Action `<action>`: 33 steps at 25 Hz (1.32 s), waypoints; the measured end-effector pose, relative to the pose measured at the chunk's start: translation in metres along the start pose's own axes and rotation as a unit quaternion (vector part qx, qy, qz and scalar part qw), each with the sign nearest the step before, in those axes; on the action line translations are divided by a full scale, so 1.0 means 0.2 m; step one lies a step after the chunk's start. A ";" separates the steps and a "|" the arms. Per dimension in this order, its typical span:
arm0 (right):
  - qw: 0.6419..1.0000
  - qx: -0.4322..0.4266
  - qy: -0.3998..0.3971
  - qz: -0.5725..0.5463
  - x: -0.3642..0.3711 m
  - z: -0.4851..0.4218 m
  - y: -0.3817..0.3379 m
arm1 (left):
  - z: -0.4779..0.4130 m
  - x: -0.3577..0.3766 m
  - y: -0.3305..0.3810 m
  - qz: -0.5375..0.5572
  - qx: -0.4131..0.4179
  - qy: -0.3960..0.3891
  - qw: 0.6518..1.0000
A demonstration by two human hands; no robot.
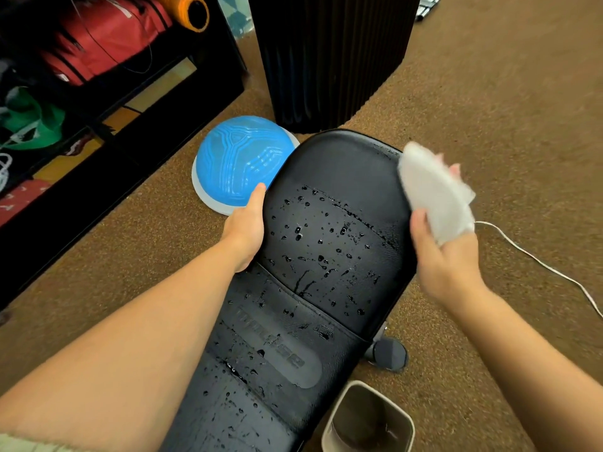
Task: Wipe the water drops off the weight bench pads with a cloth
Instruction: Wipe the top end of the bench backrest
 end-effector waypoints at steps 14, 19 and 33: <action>0.889 -0.132 -0.093 0.429 0.19 0.21 -0.13 | 0.00 -0.01 -0.01 0.007 -0.003 0.004 1.000; 0.843 -0.174 -0.150 0.487 0.27 0.17 -0.18 | 0.01 -0.01 -0.01 -0.010 -0.003 0.007 1.000; 0.809 -0.247 -0.179 0.502 0.49 0.01 -0.28 | 0.01 -0.01 0.01 -0.048 0.006 0.006 0.999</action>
Point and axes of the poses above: each hand's wrist, its own z-axis away from the middle knuckle, its own x-axis out of the palm, y = z × x, the point moved 8 cm from there along -z, towards the middle knuckle, and after that the axes turned 5 degrees about x, right-handed, at the moved point
